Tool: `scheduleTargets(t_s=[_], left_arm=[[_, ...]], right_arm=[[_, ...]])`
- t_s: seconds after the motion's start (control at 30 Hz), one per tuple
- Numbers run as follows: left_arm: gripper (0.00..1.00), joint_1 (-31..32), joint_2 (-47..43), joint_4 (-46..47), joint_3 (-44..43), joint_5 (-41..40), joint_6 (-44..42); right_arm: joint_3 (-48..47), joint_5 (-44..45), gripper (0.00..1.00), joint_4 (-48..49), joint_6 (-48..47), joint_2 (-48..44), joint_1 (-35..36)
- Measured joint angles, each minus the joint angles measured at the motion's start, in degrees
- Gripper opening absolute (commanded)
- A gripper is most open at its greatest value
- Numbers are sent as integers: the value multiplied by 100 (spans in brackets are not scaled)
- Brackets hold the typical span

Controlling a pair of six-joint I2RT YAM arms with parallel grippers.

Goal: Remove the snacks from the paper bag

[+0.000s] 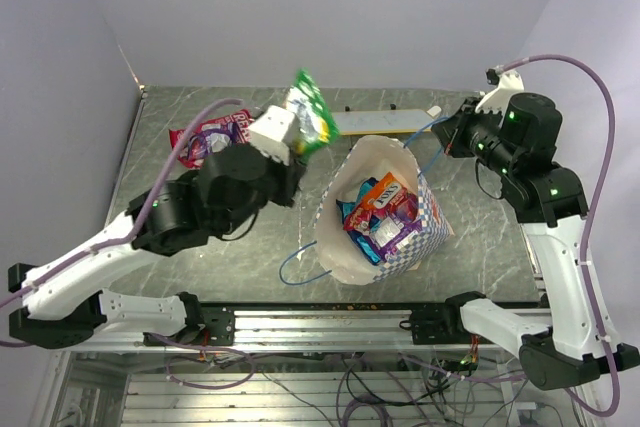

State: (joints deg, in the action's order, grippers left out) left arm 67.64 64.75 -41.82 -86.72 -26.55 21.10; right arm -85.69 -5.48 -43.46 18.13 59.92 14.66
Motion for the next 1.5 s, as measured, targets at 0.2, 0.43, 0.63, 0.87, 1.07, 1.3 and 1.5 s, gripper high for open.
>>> scheduleTargets(t_s=[0.2, 0.43, 0.63, 0.87, 1.07, 1.3, 1.5], left_arm=[[7, -702, -7, -74, -74, -2044, -164], [7, -2962, 1414, -238, -168, -2065, -227], [7, -4483, 3324, -785, -949, -1561, -105], [7, -5429, 5001, -927, -1473, -1266, -76], [7, -5720, 5890, -909, -1976, -800, -332], [11, -5971, 6041, -841, -2144, 24, -780], [18, -6043, 5890, -612, -1696, 758, -973]], right_arm=[[149, -162, 0, 190, -61, 85, 0], [208, -400, 0, 302, -170, 236, 0], [214, -566, 0, 332, -256, 271, 0], [214, -715, 0, 328, -254, 269, 0], [225, -715, 0, 229, -264, 208, 0], [247, -682, 0, 203, -254, 151, 0], [247, -726, 0, 299, -155, 219, 0]])
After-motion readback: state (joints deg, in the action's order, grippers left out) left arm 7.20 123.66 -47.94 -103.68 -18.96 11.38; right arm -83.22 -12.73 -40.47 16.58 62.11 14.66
